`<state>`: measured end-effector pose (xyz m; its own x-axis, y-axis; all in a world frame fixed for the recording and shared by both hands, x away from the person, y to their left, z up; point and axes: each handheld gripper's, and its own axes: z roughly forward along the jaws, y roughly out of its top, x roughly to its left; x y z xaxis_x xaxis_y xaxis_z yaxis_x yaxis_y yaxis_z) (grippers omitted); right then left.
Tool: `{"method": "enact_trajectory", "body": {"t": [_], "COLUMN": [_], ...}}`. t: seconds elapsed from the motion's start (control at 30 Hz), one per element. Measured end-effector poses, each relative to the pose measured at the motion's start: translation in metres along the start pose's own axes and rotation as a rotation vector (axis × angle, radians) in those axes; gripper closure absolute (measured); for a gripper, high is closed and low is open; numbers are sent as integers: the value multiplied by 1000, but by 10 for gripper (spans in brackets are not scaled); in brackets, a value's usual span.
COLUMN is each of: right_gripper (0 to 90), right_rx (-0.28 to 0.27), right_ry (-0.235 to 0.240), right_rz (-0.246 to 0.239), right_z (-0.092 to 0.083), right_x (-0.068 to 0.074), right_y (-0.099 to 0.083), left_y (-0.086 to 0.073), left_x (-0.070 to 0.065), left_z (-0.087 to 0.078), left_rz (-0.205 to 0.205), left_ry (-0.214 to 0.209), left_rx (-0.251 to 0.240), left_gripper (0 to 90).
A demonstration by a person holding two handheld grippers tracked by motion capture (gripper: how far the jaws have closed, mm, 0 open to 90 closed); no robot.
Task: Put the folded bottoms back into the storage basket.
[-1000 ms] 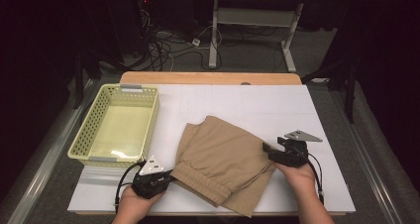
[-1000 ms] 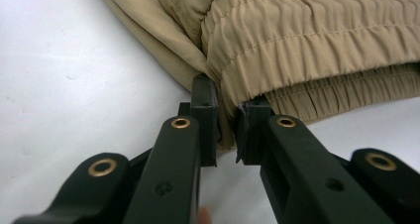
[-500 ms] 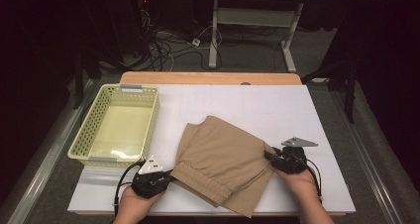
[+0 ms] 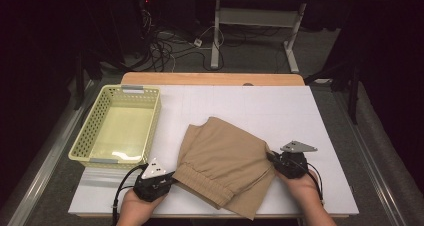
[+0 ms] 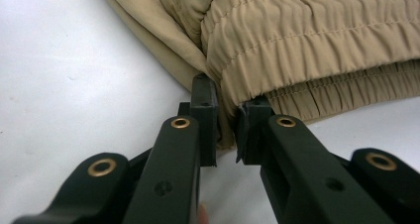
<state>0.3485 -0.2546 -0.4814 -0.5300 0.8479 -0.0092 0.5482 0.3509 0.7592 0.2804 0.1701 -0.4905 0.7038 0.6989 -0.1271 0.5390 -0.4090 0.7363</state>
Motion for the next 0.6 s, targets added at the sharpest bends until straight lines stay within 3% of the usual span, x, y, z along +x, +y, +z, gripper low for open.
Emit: {"method": "enact_trajectory", "body": {"t": [0.13,0.4,0.6], "right_gripper": [839,838,838], "right_rx": [-1,-6,-8], "right_ry": [7,11,19], "right_rz": [6,-3,2], "right_z": [0,-1,-2], "right_x": [-1,0,-1], "right_y": [0,0,0], "left_y": [0,1,2], "left_x": [0,6,5], "left_z": [0,0,0], "left_rz": [-4,-50,-50], "left_ry": [-2,-38,-35], "left_rx": [0,6,9], "left_gripper": [795,794,795]}}
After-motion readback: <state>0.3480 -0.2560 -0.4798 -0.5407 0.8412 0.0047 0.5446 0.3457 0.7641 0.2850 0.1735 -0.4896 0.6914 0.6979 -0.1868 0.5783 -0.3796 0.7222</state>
